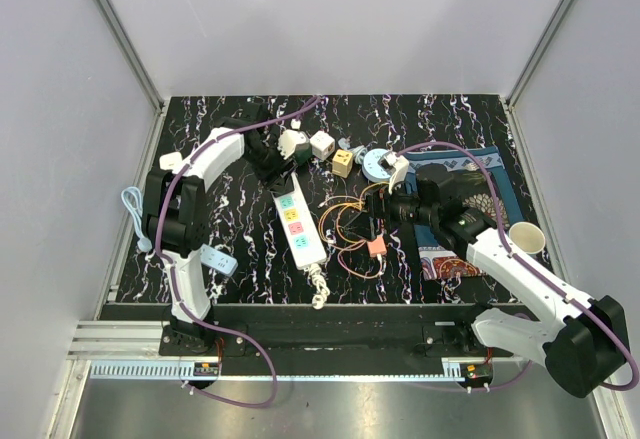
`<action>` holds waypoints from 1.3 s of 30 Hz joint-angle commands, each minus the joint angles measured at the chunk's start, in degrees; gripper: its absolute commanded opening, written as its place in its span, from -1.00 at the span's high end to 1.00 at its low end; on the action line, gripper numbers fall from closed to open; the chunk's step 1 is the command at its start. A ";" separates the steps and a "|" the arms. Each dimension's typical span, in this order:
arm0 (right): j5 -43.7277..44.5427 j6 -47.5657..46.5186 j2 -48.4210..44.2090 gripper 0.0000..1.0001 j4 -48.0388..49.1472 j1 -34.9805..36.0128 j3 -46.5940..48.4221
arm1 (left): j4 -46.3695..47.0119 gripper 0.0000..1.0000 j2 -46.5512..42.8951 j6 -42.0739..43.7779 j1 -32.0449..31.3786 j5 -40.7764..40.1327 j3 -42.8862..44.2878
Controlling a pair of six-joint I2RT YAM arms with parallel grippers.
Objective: Insert the plug
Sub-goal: Insert the plug into the socket.
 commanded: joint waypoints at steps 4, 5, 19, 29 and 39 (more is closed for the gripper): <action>-1.53 -0.99 0.27 -0.99 1.16 0.13 2.47 | -1.00 1.00 -0.93 2.14 -0.07 1.46 2.89; -1.62 -0.91 0.19 -1.00 1.16 0.05 2.47 | -1.26 1.00 -0.58 2.14 -0.07 1.20 2.80; -2.59 -0.90 0.71 -0.99 1.69 0.13 1.94 | -1.43 1.00 3.02 2.05 -1.04 -0.91 1.31; -2.85 -0.99 0.98 -0.99 1.60 0.13 1.77 | -1.52 1.00 5.40 1.17 -1.21 -3.89 1.04; -3.64 -1.43 1.50 -1.00 2.04 0.05 1.77 | 1.01 1.00 2.69 -1.03 -1.56 -6.54 -5.62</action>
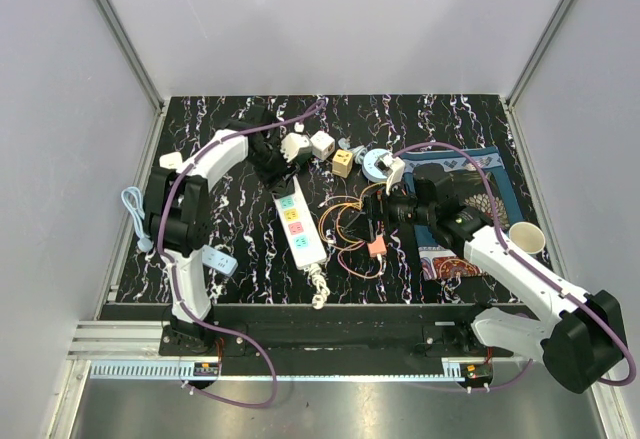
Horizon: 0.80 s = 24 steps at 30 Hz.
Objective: Insert the plug
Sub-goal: Insert the plug into the socket.
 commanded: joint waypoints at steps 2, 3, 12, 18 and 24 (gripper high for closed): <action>-1.39 -1.24 0.21 -0.99 2.15 0.13 1.77 | 3.53 1.00 0.01 -1.16 -0.30 -4.66 -8.91; -1.57 -1.41 0.22 -0.99 2.15 0.05 1.94 | 3.88 1.00 -0.09 -1.15 -0.30 -4.92 -9.19; -1.92 -2.47 0.22 -1.00 2.33 0.05 1.59 | 5.02 0.96 0.45 -1.94 -0.21 -4.75 -10.68; -1.22 -2.38 -0.40 -1.00 2.15 0.13 2.29 | 5.99 0.04 -3.41 -3.61 -0.30 -4.66 -9.28; 2.82 -2.38 -1.01 -0.99 1.01 0.13 4.05 | 9.85 -0.69 -9.92 -8.35 -0.21 -4.75 -5.24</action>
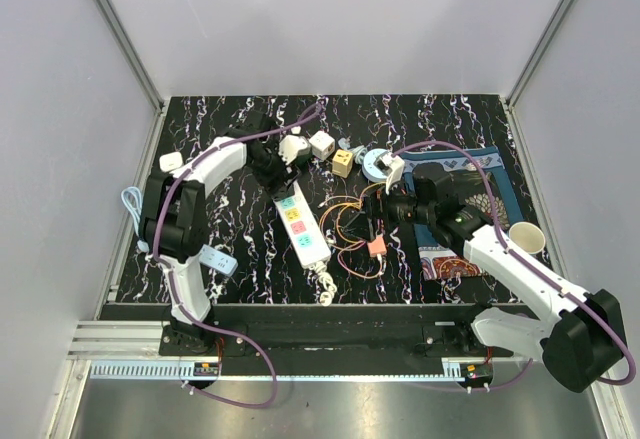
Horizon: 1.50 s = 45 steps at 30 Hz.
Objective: Insert the plug
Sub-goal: Insert the plug into the socket, then pick up the plug from the center of the board.
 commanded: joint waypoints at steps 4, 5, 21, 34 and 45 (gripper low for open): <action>5.83 -0.87 -1.76 -0.99 -0.79 0.13 5.00 | 5.74 -0.98 -10.14 -10.02 0.12 -1.99 3.58; 7.58 -0.78 -1.85 -0.99 -1.14 0.05 5.35 | 6.62 -0.98 -12.41 -11.16 0.03 -2.25 2.62; 21.22 -4.21 11.59 -0.99 -6.33 0.22 18.00 | 17.54 -0.98 -54.78 -50.44 0.12 -19.75 -33.50; 24.23 -17.65 35.74 -0.99 -6.42 -1.09 32.85 | 14.18 -0.98 -69.56 -50.46 -1.11 -19.83 -45.55; 15.43 -22.58 49.83 -0.90 -2.39 -7.68 41.82 | 18.84 -0.98 -71.50 -48.97 -1.11 -17.47 -48.45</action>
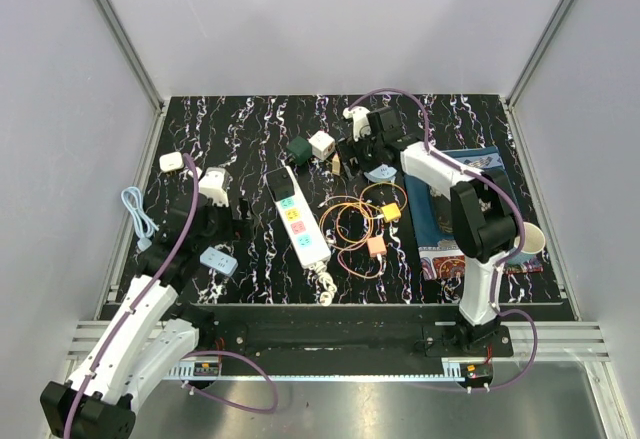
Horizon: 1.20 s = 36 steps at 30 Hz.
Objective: Insert the plug
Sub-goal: Pick up the plug from the center of the board.
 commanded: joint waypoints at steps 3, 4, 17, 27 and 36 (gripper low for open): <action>-7.56 -5.28 4.37 -0.88 6.11 -2.82 3.27 | 5.40 -0.98 -0.77 0.61 -0.08 3.81 -0.94; -8.78 -5.89 4.64 -0.87 6.46 -2.82 3.27 | 5.75 -0.98 -0.85 0.61 -0.08 4.43 -1.20; -13.19 -9.50 9.21 -0.65 12.35 -2.90 3.35 | 7.16 -0.98 -1.47 0.78 -0.08 8.56 -1.91; -15.83 -9.68 12.72 -0.61 14.73 -2.82 5.38 | 5.76 -0.98 -1.38 -0.54 -0.08 10.67 -0.68; -17.06 -9.41 15.80 -0.64 11.66 -2.82 9.59 | 5.76 -0.98 0.20 0.08 -0.08 11.55 0.46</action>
